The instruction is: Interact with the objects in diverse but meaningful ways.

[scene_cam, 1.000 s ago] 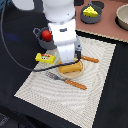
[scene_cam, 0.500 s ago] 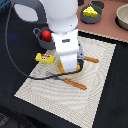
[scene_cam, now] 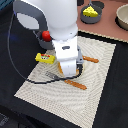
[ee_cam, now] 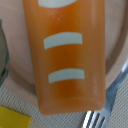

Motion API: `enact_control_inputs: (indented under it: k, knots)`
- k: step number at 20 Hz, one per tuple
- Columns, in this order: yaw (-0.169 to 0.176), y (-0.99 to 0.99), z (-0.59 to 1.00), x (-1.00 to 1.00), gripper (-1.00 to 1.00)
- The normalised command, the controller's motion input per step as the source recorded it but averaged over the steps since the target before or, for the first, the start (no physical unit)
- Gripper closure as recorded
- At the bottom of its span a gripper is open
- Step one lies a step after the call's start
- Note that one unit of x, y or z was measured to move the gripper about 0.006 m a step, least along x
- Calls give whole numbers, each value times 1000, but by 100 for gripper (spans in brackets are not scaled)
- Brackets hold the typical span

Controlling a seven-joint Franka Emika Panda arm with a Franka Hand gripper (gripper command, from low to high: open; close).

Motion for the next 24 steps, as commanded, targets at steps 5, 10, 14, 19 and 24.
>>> enact_control_inputs:
  k: [5,10,14,19,24]
  knots:
    - [39,-34,-114,183,-100]
    - [39,-50,-80,183,-100]
    - [42,-67,-6,218,100]
    - [37,-53,0,254,100]
    - [31,-46,0,247,100]
